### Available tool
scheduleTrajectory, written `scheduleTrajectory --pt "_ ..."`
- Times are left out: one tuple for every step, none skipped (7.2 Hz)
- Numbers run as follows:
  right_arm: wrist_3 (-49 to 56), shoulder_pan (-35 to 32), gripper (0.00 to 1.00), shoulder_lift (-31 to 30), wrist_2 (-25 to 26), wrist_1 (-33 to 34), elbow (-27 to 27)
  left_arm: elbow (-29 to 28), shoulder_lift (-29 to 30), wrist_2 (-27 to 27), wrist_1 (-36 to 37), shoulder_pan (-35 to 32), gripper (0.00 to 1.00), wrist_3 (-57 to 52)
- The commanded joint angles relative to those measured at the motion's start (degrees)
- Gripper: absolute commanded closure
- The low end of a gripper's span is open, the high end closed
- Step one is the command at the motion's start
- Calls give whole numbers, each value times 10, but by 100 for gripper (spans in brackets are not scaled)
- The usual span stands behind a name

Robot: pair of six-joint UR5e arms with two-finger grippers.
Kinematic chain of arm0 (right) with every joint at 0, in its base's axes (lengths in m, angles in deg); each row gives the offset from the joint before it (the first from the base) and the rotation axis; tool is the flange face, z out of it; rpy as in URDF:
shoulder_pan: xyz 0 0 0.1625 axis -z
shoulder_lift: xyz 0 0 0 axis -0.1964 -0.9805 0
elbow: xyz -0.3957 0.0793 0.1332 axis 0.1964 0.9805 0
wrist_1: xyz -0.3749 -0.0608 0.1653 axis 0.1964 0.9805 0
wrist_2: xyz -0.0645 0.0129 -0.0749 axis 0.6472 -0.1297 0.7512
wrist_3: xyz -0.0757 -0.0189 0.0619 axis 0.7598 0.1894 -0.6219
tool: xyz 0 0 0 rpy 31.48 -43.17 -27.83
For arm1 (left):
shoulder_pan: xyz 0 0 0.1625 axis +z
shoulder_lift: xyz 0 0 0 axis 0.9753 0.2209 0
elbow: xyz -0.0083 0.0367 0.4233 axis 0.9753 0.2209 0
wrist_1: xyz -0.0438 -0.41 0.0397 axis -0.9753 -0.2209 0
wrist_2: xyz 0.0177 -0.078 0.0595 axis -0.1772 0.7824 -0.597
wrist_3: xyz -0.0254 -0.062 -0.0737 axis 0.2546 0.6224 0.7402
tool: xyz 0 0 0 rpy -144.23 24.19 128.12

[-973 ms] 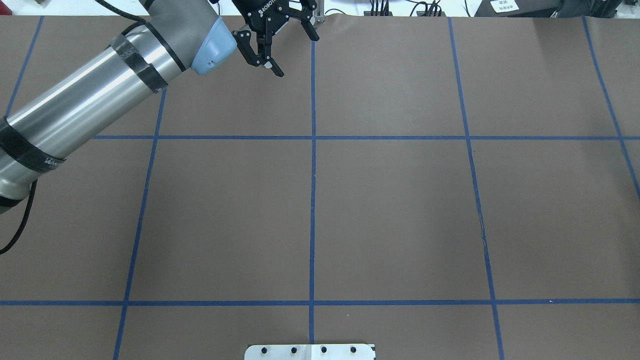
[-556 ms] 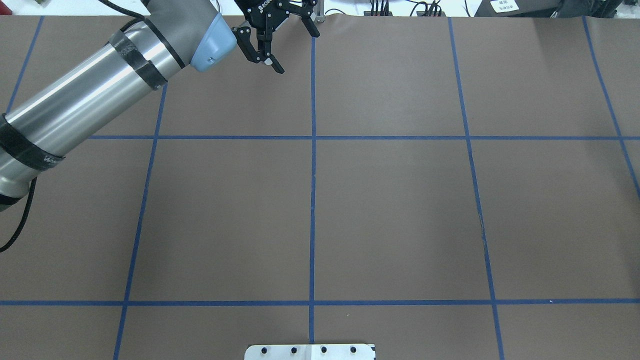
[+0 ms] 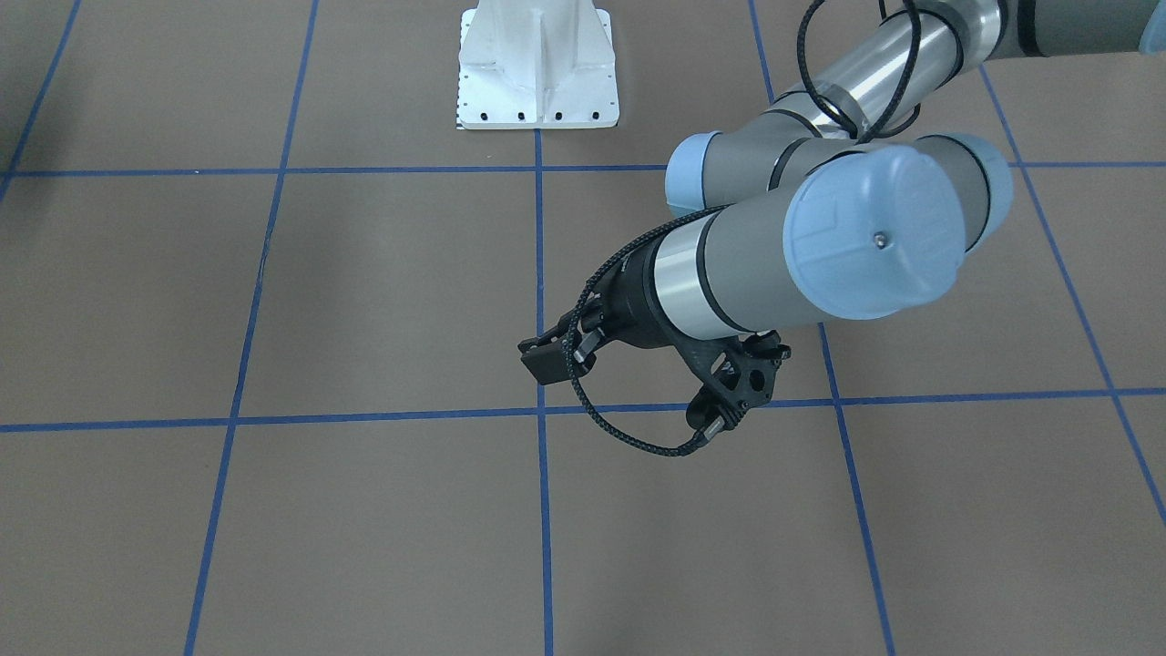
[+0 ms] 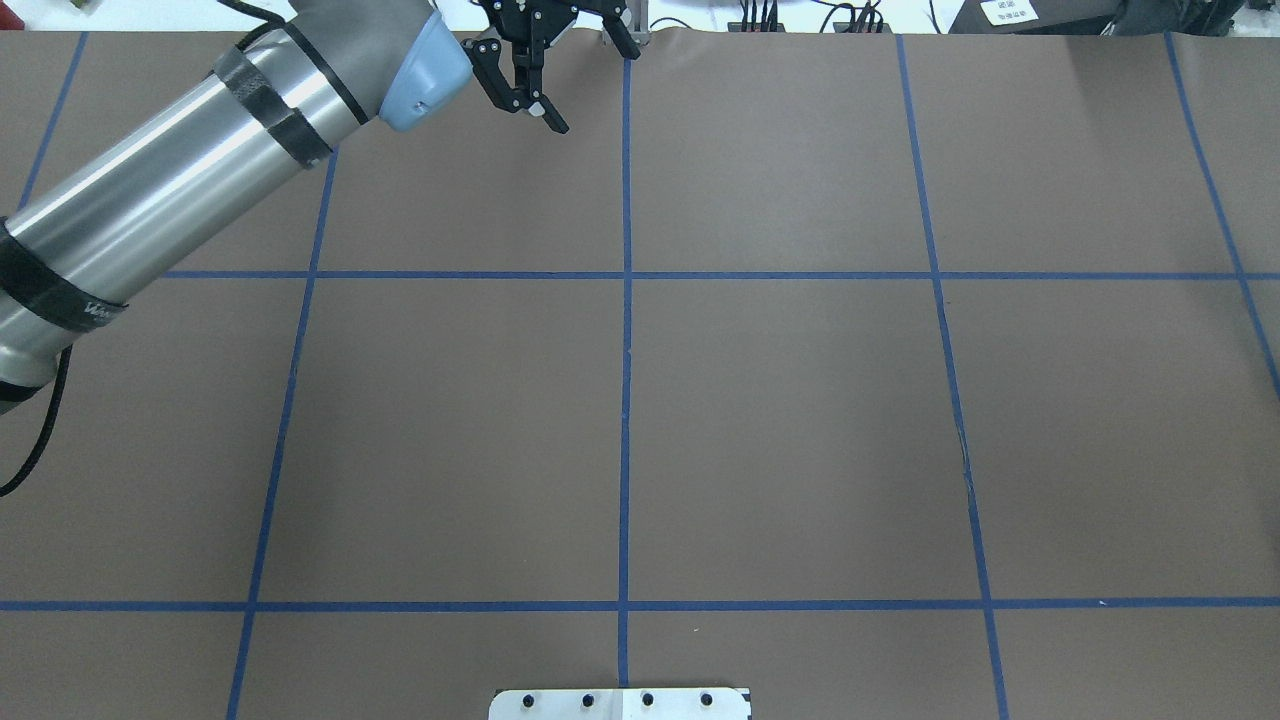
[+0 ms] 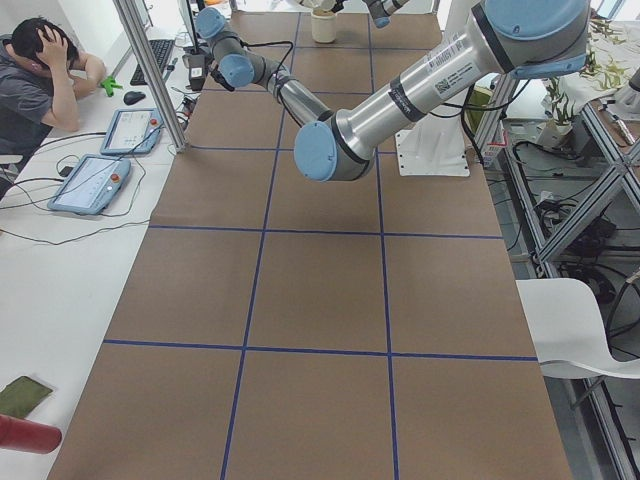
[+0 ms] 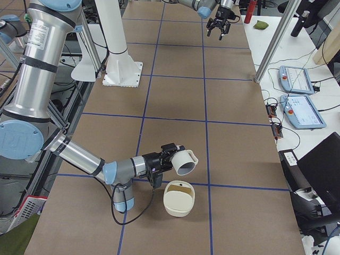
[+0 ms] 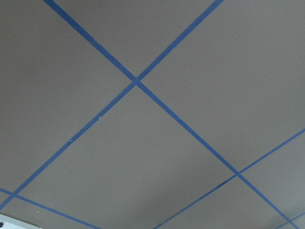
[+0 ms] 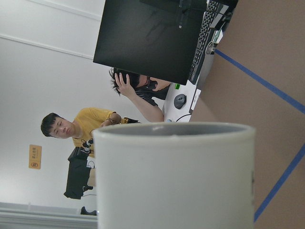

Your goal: Left arm hands cup to right arm to dump lemon

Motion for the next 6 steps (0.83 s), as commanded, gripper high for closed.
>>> scheduleTrajectory --pt "-76 -12 93 3 2 -26 37 0 5 -1 0 -2 0 0" --pt "-103 -13 93 4 2 -28 39 0 9 -1 1 -3 0 1" --pt "-150 -19 93 4 4 -32 39 0 13 -4 2 -4 0 0" --pt "-188 -24 93 4 4 -38 39 -1 17 -5 4 -4 0 0" --pt "-225 -30 93 4 4 -42 42 -1 21 -8 4 -4 0 0" --pt "-253 -33 93 4 6 -47 44 -1 25 -13 4 -4 0 0"
